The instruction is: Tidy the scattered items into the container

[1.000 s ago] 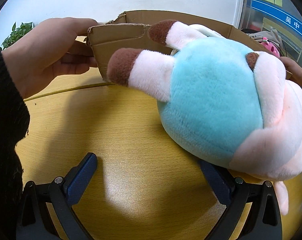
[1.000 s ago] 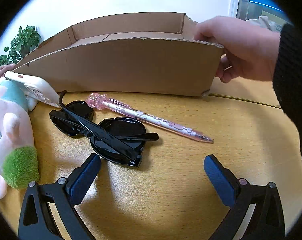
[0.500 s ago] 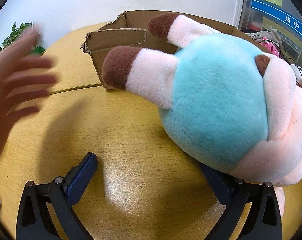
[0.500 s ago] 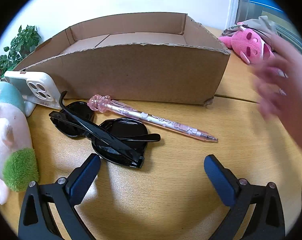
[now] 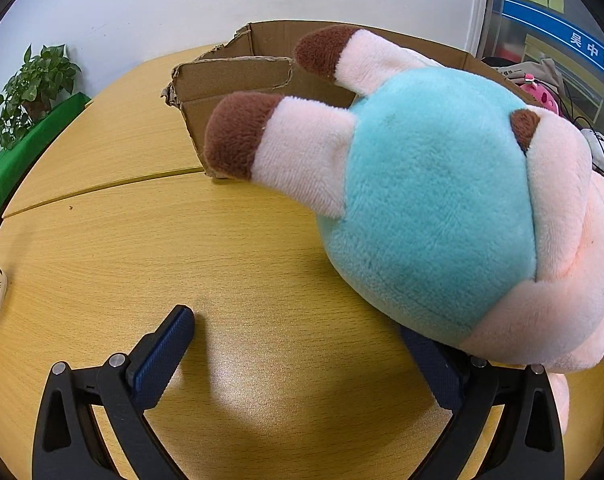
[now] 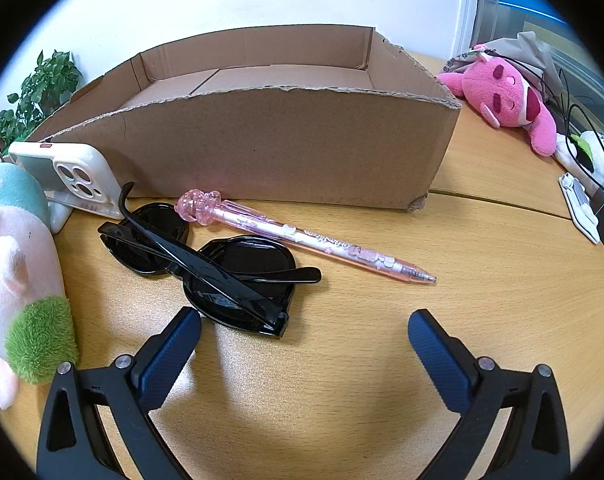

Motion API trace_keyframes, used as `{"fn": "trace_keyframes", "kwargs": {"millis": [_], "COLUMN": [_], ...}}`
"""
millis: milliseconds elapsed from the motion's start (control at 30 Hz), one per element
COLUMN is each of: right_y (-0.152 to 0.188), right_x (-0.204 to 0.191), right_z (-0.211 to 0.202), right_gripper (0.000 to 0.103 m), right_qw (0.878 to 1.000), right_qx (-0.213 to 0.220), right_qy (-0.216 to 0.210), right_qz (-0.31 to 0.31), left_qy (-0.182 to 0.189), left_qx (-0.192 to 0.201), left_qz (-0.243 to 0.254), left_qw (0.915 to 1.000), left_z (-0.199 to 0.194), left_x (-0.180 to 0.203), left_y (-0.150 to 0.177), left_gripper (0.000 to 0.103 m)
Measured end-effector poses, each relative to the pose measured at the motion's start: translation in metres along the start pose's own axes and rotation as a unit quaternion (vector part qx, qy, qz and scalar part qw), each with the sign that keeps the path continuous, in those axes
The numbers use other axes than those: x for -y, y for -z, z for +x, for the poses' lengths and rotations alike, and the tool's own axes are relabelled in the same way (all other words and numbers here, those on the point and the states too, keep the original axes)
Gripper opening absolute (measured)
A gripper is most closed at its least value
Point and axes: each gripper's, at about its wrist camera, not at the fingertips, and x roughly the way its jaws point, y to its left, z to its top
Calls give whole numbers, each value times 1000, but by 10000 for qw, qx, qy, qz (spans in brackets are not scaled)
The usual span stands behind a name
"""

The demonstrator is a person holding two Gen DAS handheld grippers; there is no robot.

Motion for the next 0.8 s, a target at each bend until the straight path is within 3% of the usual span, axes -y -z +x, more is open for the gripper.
{"fn": "trace_keyframes", "kwargs": {"millis": [433, 600, 800], "right_y": [2, 3, 3], "right_x": [-1, 0, 1], "right_z": [1, 0, 0], "right_gripper": [103, 103, 103], "right_qw": [10000, 10000, 10000], "right_qx": [1, 1, 2], "right_qy": [17, 15, 18], "right_qz": [19, 19, 19], "left_qy": [-15, -42, 170], "left_qx": [-3, 20, 568], "left_qz": [-12, -23, -93], "left_qw": [10000, 10000, 9982], "left_z": [-5, -24, -71], "left_x": [8, 5, 1], "left_y": [-2, 14, 34], "left_gripper": [103, 103, 103]}}
